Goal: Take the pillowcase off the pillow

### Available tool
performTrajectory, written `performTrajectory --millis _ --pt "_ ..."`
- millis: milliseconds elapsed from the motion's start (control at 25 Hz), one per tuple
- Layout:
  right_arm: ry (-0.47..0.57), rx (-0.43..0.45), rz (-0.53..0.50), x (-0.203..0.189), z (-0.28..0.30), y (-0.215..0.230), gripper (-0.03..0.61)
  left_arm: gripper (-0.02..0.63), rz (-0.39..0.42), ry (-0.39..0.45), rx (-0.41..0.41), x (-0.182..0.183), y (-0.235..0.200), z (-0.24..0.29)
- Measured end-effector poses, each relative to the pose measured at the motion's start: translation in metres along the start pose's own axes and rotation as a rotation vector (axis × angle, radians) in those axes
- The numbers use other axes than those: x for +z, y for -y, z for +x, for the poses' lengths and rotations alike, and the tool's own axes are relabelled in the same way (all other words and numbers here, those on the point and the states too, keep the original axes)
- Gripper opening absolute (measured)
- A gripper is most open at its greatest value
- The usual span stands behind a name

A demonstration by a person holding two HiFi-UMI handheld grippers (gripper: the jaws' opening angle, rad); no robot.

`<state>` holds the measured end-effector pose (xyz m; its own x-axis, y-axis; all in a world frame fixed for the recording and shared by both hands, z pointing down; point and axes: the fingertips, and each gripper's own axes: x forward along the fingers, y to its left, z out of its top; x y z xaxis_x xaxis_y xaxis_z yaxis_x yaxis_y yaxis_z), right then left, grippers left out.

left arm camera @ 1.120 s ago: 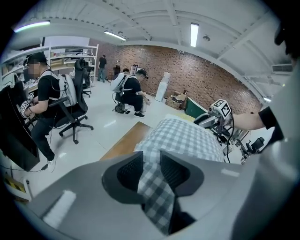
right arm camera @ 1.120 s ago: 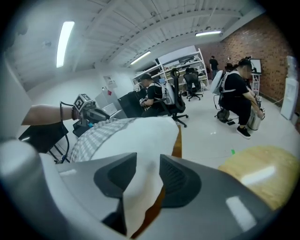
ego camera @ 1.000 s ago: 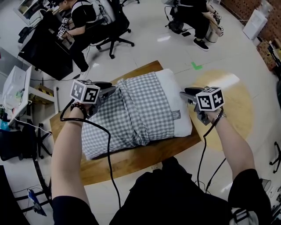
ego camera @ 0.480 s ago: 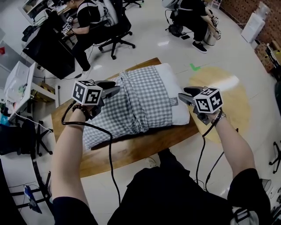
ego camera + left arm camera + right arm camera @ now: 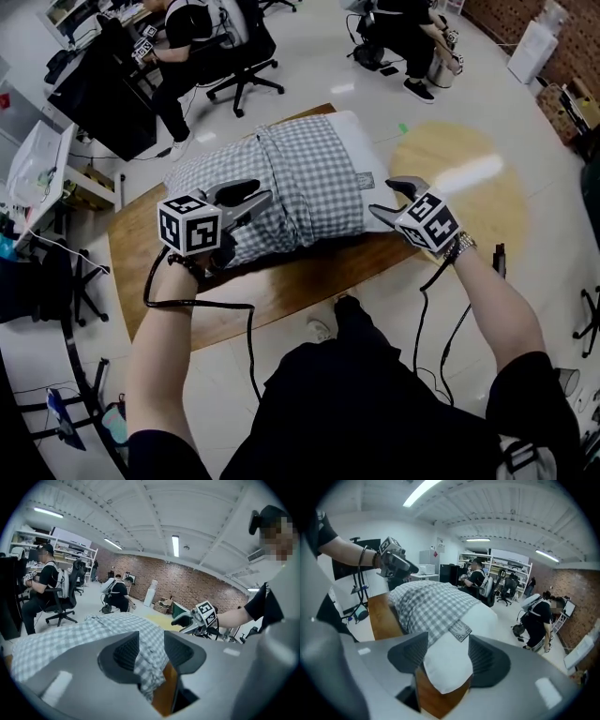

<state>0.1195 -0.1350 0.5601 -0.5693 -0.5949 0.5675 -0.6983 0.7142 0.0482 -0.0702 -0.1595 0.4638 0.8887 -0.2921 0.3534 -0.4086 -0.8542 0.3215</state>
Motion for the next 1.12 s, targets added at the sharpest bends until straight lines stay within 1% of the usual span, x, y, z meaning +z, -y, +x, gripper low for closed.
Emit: performTrajectory --millis 80,200,400,600,680,800,960,1120 --pt "-0.016 -0.017 -0.04 -0.01 0.002 -0.011 0.281 0.17 -0.027 0.06 -0.001 -0.013 0.012 -0.004" --pt "-0.039 -0.04 -0.07 -0.022 0.004 -0.019 0.287 0.173 -0.061 0.118 0.005 -0.035 0.025 -0.005" --pt "-0.091 -0.078 -0.099 -0.036 0.014 -0.025 0.296 0.193 -0.121 0.163 0.041 -0.072 0.028 -0.001" --pt "-0.128 -0.108 -0.128 -0.043 0.029 -0.032 0.304 0.213 -0.164 0.165 0.099 -0.109 0.026 0.008" --pt "-0.139 -0.125 -0.119 -0.049 0.035 -0.027 0.31 0.216 -0.181 0.166 0.15 -0.126 0.021 0.016" --pt "-0.162 -0.161 -0.11 -0.054 0.046 -0.018 0.319 0.241 -0.222 0.153 0.234 -0.152 0.005 0.025" --pt "-0.188 -0.198 -0.096 -0.055 0.055 -0.003 0.324 0.27 -0.268 0.134 0.321 -0.166 -0.018 0.039" --pt "-0.193 -0.203 -0.055 -0.061 0.064 0.004 0.325 0.275 -0.322 0.13 0.377 -0.172 -0.03 0.056"
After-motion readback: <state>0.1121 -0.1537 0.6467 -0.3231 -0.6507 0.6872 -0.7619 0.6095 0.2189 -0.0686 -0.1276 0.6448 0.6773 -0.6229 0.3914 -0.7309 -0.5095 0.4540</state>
